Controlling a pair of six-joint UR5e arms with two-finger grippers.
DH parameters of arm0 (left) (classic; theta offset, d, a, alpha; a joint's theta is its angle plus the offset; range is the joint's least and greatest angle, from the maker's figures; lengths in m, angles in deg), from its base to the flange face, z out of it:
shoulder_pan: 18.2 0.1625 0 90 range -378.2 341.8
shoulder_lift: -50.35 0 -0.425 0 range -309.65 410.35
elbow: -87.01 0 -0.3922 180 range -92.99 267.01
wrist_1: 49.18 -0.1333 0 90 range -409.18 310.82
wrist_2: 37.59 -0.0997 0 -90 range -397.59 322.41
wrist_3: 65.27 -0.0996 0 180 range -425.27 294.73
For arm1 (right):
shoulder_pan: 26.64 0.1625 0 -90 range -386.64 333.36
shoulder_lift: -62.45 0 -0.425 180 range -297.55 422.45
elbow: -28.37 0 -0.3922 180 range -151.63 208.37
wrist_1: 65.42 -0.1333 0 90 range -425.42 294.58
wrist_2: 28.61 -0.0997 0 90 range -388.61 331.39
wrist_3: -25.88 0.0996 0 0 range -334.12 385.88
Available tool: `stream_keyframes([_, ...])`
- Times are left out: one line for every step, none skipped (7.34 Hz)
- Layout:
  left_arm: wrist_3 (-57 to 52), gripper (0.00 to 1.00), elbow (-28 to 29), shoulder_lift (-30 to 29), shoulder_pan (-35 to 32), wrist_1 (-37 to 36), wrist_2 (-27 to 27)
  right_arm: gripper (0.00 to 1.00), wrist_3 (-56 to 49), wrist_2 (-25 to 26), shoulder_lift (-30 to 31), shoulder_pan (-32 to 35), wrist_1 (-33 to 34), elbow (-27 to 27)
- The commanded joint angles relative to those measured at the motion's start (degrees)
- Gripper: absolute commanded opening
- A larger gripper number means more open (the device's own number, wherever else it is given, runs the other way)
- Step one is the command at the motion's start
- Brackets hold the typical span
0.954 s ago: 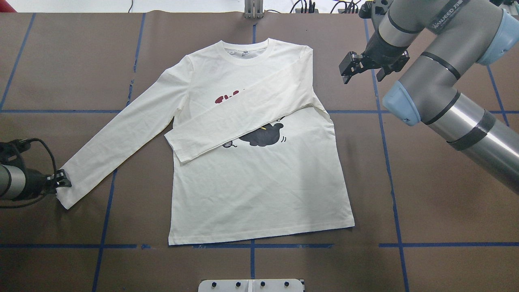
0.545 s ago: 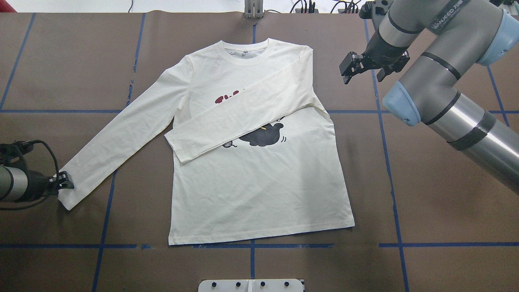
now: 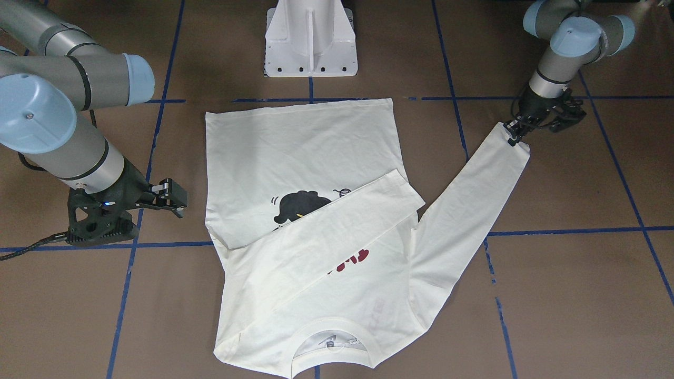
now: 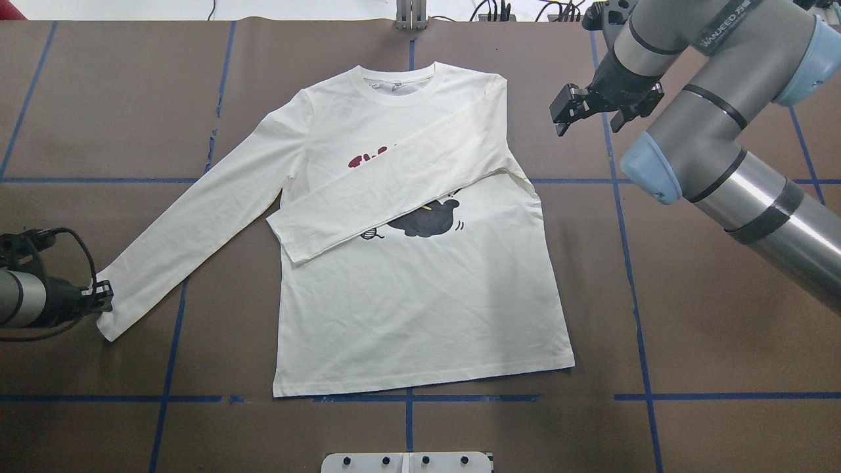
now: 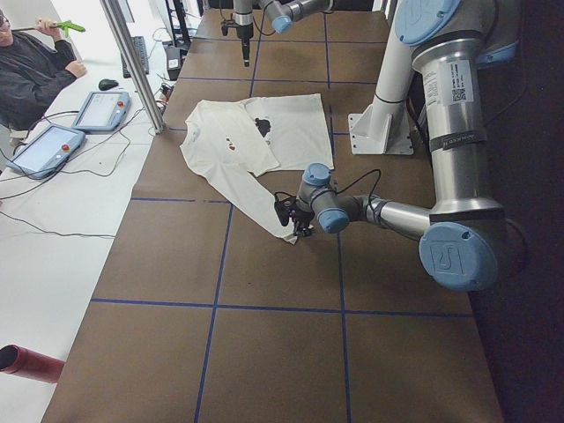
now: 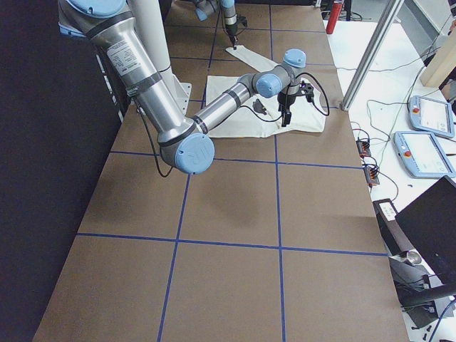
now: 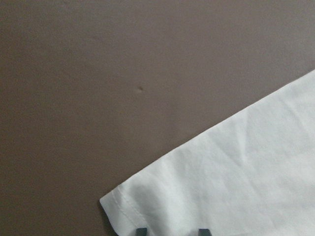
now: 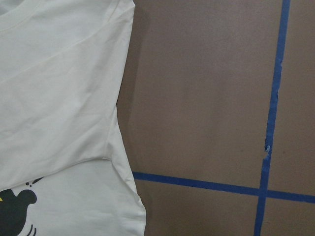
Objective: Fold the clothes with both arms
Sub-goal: 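Lower the left gripper to the other sleeve cuff and grasp it, then fold the grasped sleeve across the shirt with the left gripper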
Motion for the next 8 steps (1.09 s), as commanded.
stream_keyframes([0.0,0.0,-3.3,-0.3,0.0,-1.9,1.2,1.0,0.0,-0.1,0.0,0.0,0.0,0.4])
stream_keyframes([-0.7,0.0,-6.7,-1.5,0.1,-7.7,3.0,1.0,0.0,-0.1,0.3,0.1,0.1,0.9])
stream_keyframes([-1.4,0.0,-7.6,-5.8,-0.6,-13.4,5.1,1.0,0.0,0.0,2.4,0.2,0.2,3.0])
stream_keyframes([-6.4,0.0,-7.1,-10.3,-3.3,-19.1,4.7,1.0,-0.9,-0.2,7.4,0.4,0.0,5.8])
stream_keyframes([-12.6,0.0,-6.2,-15.8,-9.0,-22.4,4.8,1.0,-0.9,-0.3,10.7,1.5,0.1,9.1])
stream_keyframes([-15.2,0.0,-3.7,-22.9,-12.7,-27.6,5.0,1.0,-1.0,-0.2,15.6,2.1,0.0,13.2])
stream_keyframes([-15.4,0.0,0.8,-34.4,-15.1,-35.2,5.2,1.0,-1.2,0.2,19.6,2.1,0.0,16.5])
stream_keyframes([-15.2,0.0,4.7,-43.5,-15.3,-38.8,5.7,1.0,-1.2,0.3,22.3,2.0,0.0,18.0])
